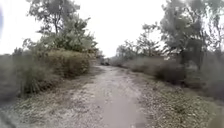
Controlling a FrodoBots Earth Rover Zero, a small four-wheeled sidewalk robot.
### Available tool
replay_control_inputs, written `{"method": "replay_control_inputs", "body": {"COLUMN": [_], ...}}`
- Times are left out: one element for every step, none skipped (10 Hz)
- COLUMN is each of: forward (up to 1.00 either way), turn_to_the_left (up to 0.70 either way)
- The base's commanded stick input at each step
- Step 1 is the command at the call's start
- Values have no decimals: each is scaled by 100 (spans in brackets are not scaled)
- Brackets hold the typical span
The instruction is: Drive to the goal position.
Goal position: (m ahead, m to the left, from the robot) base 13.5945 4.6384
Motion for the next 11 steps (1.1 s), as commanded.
{"method": "replay_control_inputs", "body": {"forward": [70,70,70,70,70,70,70,70,70,70,70], "turn_to_the_left": [0,0,0,0,0,0,0,0,0,0,0]}}
